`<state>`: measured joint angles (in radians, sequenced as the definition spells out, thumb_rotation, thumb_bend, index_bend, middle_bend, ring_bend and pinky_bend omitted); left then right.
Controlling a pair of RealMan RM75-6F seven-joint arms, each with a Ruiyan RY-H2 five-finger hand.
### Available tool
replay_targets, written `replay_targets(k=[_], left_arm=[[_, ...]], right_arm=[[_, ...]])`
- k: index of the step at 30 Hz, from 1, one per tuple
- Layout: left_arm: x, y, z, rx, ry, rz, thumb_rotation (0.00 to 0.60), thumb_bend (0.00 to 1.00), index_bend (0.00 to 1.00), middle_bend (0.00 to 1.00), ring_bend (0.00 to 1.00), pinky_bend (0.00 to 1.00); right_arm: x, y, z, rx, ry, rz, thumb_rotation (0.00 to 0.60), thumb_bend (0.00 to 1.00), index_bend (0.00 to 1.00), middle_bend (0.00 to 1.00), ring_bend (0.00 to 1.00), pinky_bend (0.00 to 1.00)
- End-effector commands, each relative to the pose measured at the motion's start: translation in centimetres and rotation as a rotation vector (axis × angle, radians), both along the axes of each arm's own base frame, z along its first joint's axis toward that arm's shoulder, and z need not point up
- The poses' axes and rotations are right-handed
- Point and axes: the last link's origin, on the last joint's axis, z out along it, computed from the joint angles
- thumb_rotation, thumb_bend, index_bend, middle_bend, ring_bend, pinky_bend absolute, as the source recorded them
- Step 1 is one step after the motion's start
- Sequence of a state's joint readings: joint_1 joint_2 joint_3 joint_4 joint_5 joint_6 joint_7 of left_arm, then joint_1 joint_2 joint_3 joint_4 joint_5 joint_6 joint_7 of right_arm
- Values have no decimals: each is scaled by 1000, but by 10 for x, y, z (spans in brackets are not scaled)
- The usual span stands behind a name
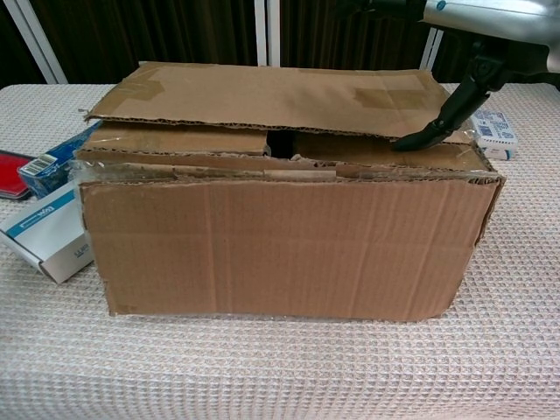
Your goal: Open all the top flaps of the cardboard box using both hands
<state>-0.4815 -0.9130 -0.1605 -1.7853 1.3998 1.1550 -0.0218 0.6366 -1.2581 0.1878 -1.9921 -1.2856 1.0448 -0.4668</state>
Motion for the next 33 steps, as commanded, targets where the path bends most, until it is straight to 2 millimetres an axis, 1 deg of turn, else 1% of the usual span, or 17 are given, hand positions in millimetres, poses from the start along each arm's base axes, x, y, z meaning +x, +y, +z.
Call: replay_targets(k=[1, 9, 13, 16, 20, 24, 27, 33], left_arm=[[0, 0, -1, -1, 0, -2, 127, 85, 84, 216, 161, 267], [1, -1, 1, 2, -4, -16, 125, 86, 84, 216, 161, 266], [1, -3, 4, 2, -11, -24, 58, 91, 84, 216, 161, 266], [0, -4, 6, 5, -16, -27, 48, 92, 83, 216, 161, 266], [-2, -4, 7, 10, -22, -26, 51, 91, 83, 216, 161, 266], [-3, -4, 9, 15, -23, -24, 51, 91, 84, 216, 161, 266], [-7, -4, 8, 9, -14, -13, 50, 91, 84, 216, 161, 266], [-7, -4, 7, 7, -20, -15, 51, 92, 84, 216, 161, 266]], right_arm=[[1, -2, -5, -2, 8, 2, 600, 0, 0, 0, 0, 0], [4, -7, -17, -37, 18, 20, 600, 0, 0, 0, 0, 0], [5, -10, -18, -67, 31, 42, 600, 32, 0, 0, 0, 0], [8, -11, -16, -90, 28, 58, 600, 73, 0, 0, 0, 0], [16, -14, -7, -164, 23, 112, 600, 118, 0, 0, 0, 0], [26, -23, 8, -229, 25, 144, 600, 123, 0, 0, 0, 0], [35, -38, 20, -277, 51, 150, 600, 121, 0, 0, 0, 0], [54, -68, 33, -297, 78, 114, 600, 123, 0, 0, 0, 0]])
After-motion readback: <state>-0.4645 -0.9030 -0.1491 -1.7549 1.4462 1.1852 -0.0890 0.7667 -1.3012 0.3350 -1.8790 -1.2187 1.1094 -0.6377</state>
